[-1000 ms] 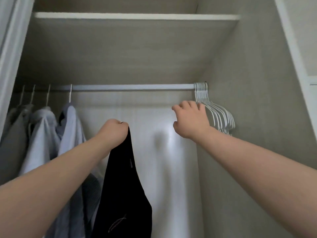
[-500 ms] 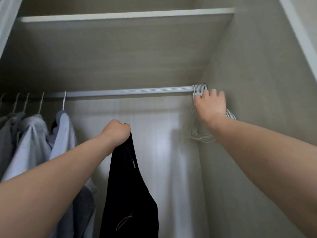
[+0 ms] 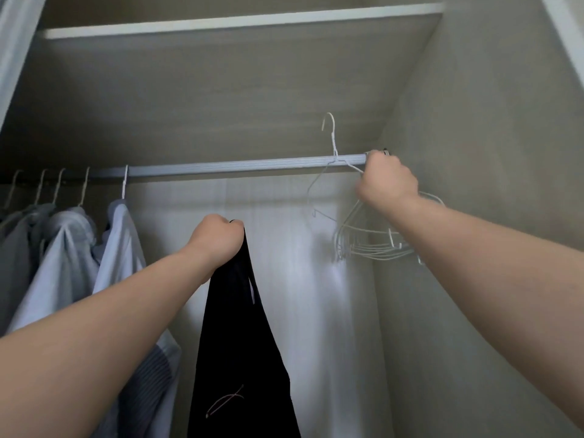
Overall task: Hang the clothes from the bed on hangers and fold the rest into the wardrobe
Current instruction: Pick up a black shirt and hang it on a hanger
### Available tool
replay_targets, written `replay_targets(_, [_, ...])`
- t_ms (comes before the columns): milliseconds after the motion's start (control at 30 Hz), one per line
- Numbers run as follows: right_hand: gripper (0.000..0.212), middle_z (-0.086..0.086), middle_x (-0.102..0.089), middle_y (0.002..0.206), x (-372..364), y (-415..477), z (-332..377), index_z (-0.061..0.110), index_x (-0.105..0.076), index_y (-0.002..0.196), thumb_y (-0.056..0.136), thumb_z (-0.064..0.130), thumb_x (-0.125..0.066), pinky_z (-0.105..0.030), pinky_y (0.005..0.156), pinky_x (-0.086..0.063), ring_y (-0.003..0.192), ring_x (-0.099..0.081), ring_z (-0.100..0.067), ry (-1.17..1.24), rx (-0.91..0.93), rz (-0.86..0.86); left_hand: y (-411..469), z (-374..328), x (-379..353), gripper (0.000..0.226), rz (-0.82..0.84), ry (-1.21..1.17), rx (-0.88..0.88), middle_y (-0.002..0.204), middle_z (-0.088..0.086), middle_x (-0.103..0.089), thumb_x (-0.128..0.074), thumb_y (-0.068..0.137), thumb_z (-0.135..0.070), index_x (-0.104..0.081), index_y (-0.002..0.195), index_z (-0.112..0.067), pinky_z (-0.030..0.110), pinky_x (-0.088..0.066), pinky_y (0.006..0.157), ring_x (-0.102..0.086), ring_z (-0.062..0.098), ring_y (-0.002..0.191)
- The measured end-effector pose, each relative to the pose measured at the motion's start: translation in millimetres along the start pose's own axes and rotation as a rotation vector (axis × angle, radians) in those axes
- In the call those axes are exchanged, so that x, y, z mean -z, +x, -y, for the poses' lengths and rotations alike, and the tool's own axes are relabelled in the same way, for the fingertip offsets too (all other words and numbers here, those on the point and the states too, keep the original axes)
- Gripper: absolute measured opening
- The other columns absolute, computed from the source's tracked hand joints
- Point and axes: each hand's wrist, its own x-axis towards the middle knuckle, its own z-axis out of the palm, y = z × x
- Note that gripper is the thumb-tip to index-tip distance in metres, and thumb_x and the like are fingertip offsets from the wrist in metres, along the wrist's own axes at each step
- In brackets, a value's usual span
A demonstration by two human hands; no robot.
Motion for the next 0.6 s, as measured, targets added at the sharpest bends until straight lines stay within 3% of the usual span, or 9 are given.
replay_targets(67, [0.026,-0.018,-0.062,0.113,-2.5,-15.9,11.9,0.007,-0.060,0.113,0.090,0.011,-0.047,-0.034,0.078,-0.045,0.100,-0.062,-0.035,0.323,-0.161,0.061,-6.2,-1.7,6.9,0.030,-0.041,0.006,-0.016,0.066,0.004,-0.025,-0.041,0.093,-0.015,-0.027,0.068,-0.019,0.032,-0.017,0.054,-0.024,0.022,0.060])
replay_targets(100, [0.019,-0.019,-0.060,0.103,-5.2,-27.5,16.9,0.008,-0.059,0.105,0.091,0.011,-0.046,-0.030,0.068,-0.046,0.083,-0.061,-0.030,0.533,-0.237,0.104,-9.8,-2.6,10.9,0.029,-0.062,0.011,-0.021,0.066,0.004,-0.026,-0.041,0.094,-0.016,-0.027,0.068,-0.018,0.033,-0.018,0.054,-0.025,0.022,0.060])
replay_targets(167, [0.012,-0.012,-0.047,0.077,-7.3,-58.8,24.0,0.015,-0.054,0.089,0.093,0.007,-0.045,-0.019,0.046,-0.029,0.049,-0.040,-0.016,0.931,-0.368,0.198,-17.7,-3.3,20.6,0.030,-0.100,0.031,-0.037,0.066,0.004,-0.027,-0.041,0.094,-0.017,-0.028,0.067,-0.018,0.034,-0.018,0.053,-0.026,0.023,0.060])
replay_targets(233, [0.020,-0.002,-0.037,0.058,-6.8,-95.6,25.3,0.019,-0.051,0.080,0.095,0.007,-0.046,-0.013,0.040,-0.019,0.035,-0.025,-0.010,1.176,-0.462,0.233,-26.0,-2.9,31.7,0.034,-0.131,0.039,-0.057,0.063,0.003,-0.027,-0.042,0.094,-0.016,-0.027,0.064,-0.018,0.035,-0.018,0.052,-0.025,0.024,0.058])
replay_targets(333, [0.021,0.010,-0.034,0.044,1.7,-147.2,32.3,0.021,-0.046,0.080,0.094,0.006,-0.042,-0.012,0.038,-0.017,0.033,-0.022,-0.006,1.371,-0.514,0.196,-38.0,-2.5,52.5,0.034,-0.170,-0.033,-0.059,0.062,0.004,-0.027,-0.044,0.094,-0.016,-0.030,0.064,-0.017,0.034,-0.021,0.055,-0.028,0.024,0.062])
replay_targets(467, [0.023,0.007,-0.032,0.051,15.2,-175.4,53.6,0.022,-0.037,0.081,0.097,0.015,-0.052,-0.014,0.039,-0.017,0.037,-0.020,-0.009,1.488,-0.513,0.323,-57.4,-7.7,84.6,0.022,-0.227,-0.046,-0.075,0.067,0.009,-0.029,-0.044,0.094,-0.015,-0.044,0.072,-0.012,0.032,-0.026,0.057,-0.033,0.022,0.066])
replay_targets(600, [0.022,0.009,-0.027,0.047,38.4,-178.5,71.5,0.016,-0.050,0.085,0.100,0.030,-0.058,-0.015,0.039,-0.017,0.036,-0.019,-0.009,1.527,-0.380,0.408,-77.4,-22.1,119.3,0.025,-0.247,-0.070,-0.086,0.065,0.005,-0.024,-0.044,0.091,-0.015,-0.033,0.069,-0.018,0.031,-0.020,0.056,-0.029,0.020,0.065])
